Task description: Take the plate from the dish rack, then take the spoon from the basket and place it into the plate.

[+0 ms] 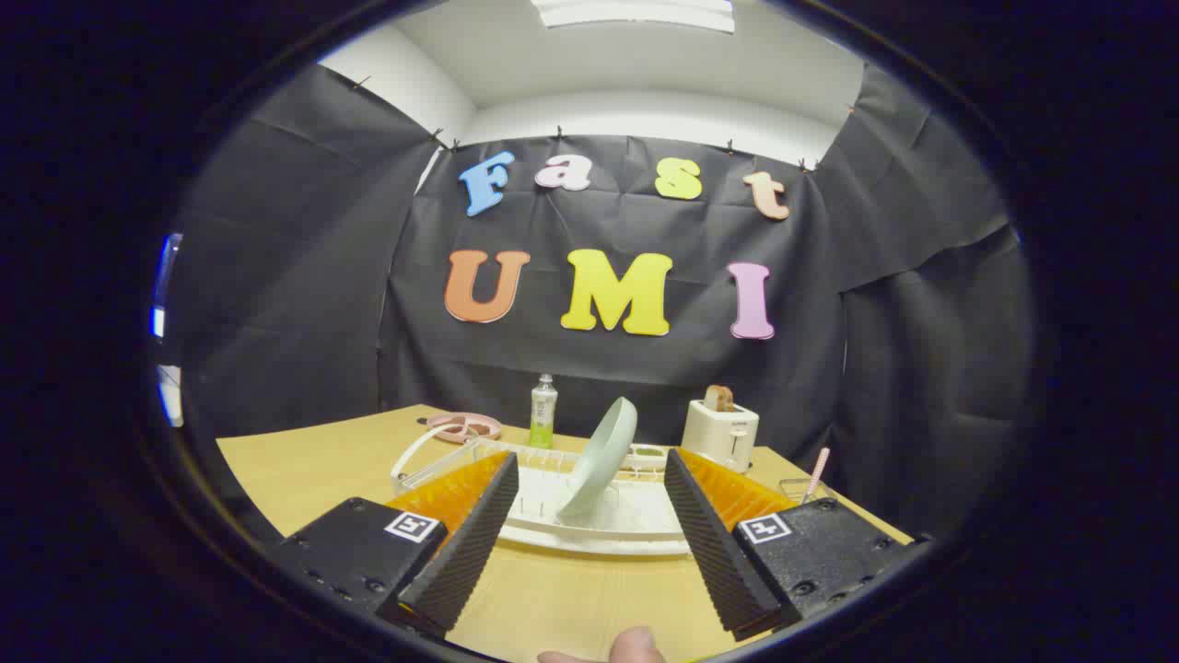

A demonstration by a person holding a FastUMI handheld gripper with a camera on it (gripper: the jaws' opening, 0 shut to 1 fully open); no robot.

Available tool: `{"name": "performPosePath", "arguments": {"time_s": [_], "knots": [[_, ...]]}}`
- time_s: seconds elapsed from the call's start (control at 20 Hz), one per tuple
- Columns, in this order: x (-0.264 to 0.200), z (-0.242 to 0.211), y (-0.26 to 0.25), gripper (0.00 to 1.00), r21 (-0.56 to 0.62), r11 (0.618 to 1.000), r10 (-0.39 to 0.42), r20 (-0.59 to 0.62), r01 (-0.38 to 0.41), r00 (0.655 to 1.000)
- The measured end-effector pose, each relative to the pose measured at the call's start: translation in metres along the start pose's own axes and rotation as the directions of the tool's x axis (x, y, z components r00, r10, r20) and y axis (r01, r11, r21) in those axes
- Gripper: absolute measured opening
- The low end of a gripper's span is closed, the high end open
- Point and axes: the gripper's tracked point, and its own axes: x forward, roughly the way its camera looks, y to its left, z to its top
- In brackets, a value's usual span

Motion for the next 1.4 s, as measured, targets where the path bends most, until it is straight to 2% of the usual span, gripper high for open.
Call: {"name": "performPosePath", "arguments": {"time_s": [0.4,0.6,0.95,1.4], "knots": [[0.002,0.02,0.006,1.0,0.063,0.998,0.003,0.044,-0.006,0.999],[0.005,0.02,0.016,1.0,0.048,0.999,0.023,0.029,-0.025,0.999],[0.013,0.026,0.043,1.0,0.042,0.993,0.108,0.032,-0.109,0.994],[0.014,0.024,0.033,1.0,0.041,0.993,0.109,0.005,-0.11,0.994]]}}
